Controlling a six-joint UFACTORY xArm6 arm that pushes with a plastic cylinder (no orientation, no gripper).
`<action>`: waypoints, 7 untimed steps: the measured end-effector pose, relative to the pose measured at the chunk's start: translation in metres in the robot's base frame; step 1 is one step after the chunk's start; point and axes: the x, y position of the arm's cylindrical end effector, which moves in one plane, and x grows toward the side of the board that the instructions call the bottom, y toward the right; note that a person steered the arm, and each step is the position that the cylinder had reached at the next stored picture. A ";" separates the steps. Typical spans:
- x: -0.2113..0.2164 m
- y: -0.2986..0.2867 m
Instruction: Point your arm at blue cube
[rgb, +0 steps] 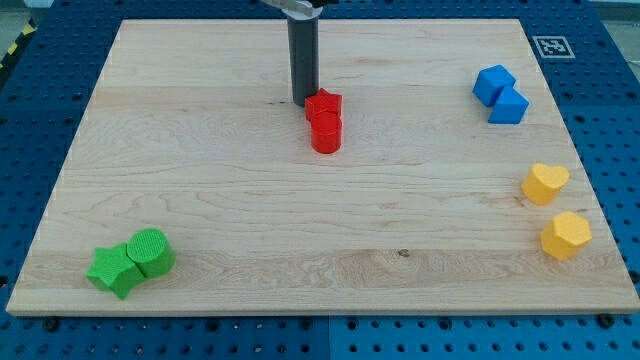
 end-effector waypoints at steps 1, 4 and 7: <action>-0.036 0.001; -0.036 0.037; 0.000 0.117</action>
